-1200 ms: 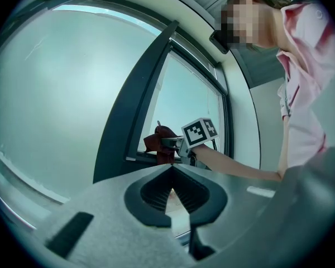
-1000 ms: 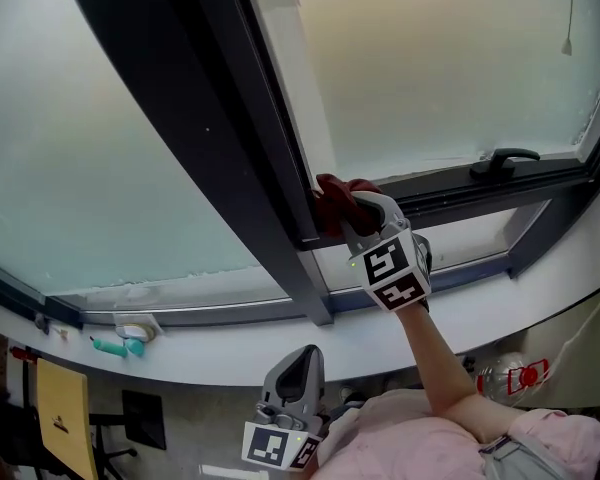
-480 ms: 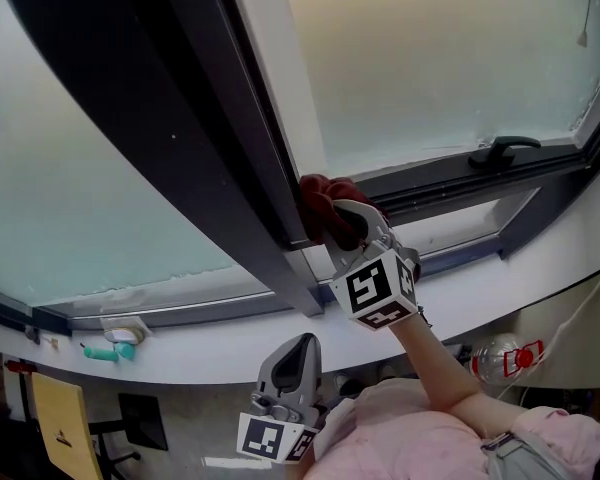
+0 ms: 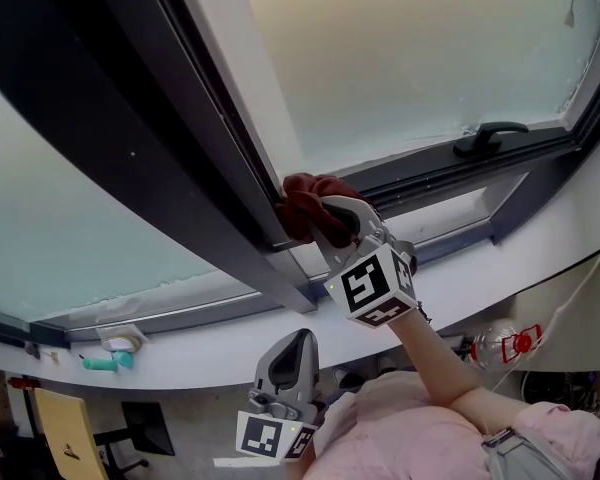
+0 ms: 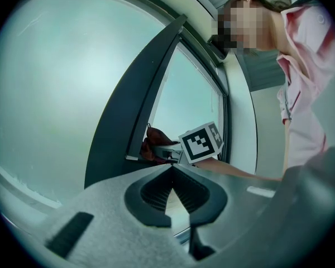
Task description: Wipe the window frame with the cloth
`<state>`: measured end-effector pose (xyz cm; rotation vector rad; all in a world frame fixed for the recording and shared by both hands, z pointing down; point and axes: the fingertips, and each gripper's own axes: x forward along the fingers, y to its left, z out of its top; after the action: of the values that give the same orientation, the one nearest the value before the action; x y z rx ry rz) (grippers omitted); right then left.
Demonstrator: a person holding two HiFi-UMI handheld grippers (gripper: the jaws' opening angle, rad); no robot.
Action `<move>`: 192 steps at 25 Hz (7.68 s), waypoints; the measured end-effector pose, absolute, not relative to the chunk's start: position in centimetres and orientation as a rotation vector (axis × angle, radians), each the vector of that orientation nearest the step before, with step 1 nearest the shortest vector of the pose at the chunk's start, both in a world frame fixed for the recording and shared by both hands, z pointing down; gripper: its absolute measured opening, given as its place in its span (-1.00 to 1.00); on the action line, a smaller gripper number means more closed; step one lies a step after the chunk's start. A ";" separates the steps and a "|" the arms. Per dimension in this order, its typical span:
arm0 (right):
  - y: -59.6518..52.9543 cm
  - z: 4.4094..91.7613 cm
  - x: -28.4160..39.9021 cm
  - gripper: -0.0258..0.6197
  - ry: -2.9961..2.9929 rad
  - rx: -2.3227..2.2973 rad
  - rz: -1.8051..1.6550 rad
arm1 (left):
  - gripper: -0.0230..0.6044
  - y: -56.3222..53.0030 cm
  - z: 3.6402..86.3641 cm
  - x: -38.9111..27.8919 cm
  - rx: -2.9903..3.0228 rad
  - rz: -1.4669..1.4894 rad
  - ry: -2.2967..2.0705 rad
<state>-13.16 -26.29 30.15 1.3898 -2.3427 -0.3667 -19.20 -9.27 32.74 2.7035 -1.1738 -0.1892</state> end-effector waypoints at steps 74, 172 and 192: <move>-25.6 30.2 2.2 -0.68 -2.276 1.585 -0.263 | -0.94 -6.9 31.8 -11.6 2.729 -0.195 -1.171; -23.9 30.7 10.5 -0.68 -2.321 1.842 -0.316 | -0.94 -9.4 32.2 -3.6 2.742 -0.250 -1.096; -23.4 27.3 -11.6 -0.68 -2.577 1.444 -0.532 | -0.94 -10.7 33.7 -16.1 2.597 -0.244 -1.257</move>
<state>-11.63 -23.37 27.27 1.4439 -2.5774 -0.5315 -16.06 -10.69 33.70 2.5969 -1.2571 -0.2435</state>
